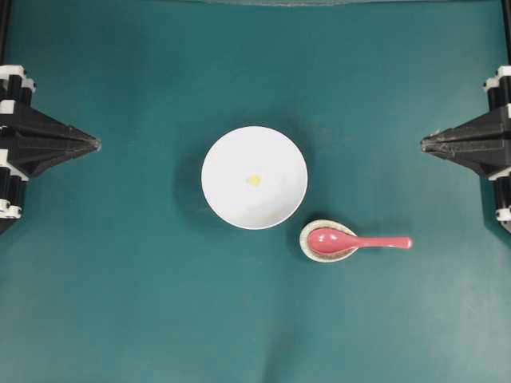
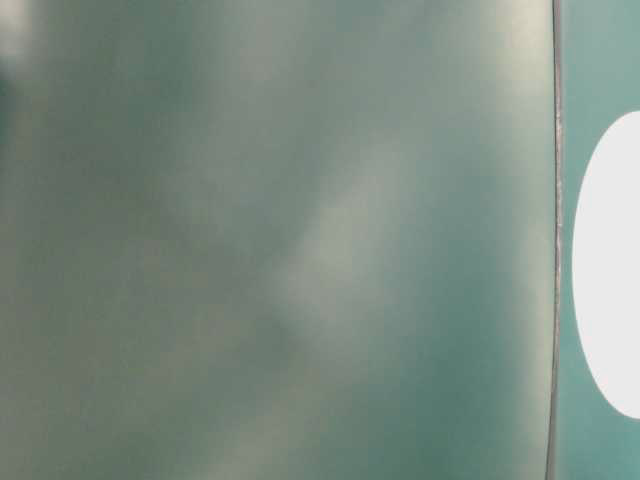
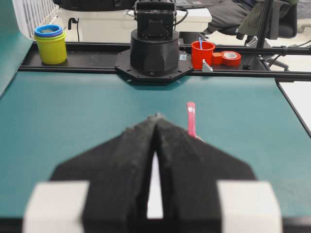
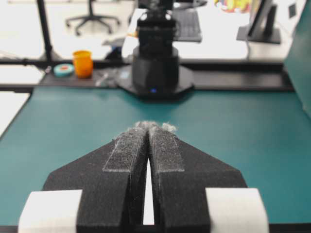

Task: Scoop the yellow hexagonal prism block from the bowl with a spoon using the right arm.
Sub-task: 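Move the right gripper left toward the pink spoon handle on the rest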

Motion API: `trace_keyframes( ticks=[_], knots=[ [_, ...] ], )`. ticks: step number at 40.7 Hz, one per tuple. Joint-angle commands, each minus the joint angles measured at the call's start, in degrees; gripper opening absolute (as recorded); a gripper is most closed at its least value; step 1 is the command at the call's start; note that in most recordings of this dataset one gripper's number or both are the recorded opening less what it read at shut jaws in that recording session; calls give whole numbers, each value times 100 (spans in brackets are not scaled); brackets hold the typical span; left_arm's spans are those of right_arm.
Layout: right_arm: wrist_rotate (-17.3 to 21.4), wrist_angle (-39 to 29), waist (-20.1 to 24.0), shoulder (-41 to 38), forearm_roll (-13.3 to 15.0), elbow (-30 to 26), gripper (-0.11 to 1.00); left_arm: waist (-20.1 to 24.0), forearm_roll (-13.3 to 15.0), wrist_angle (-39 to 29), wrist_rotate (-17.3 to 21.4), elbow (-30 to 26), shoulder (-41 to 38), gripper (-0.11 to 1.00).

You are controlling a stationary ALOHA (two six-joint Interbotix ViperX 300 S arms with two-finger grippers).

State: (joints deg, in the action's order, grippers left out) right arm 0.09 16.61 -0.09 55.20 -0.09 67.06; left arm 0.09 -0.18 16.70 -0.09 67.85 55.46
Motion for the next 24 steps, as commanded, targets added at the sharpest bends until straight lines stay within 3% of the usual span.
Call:
trace_keyframes(
  ticks=[1, 2, 3, 14, 24],
  knots=[
    [18, 35, -9, -88, -9, -70, -2, 9, -62, 26, 35, -141, 0, -1],
    [9, 35, -9, -132, 0, -79, -2, 9, -62, 35, 35, -149, 0, -1],
    [9, 35, -9, -158, -9, -70, -1, 9, -62, 35, 35, -141, 9, 8],
    [18, 62, -9, -325, -9, -53, 6, 9, -62, 26, 35, -141, 0, 5],
    [53, 44, -9, -527, -132, -18, 35, 9, -62, -26, 44, -141, 9, 5]
  ],
)
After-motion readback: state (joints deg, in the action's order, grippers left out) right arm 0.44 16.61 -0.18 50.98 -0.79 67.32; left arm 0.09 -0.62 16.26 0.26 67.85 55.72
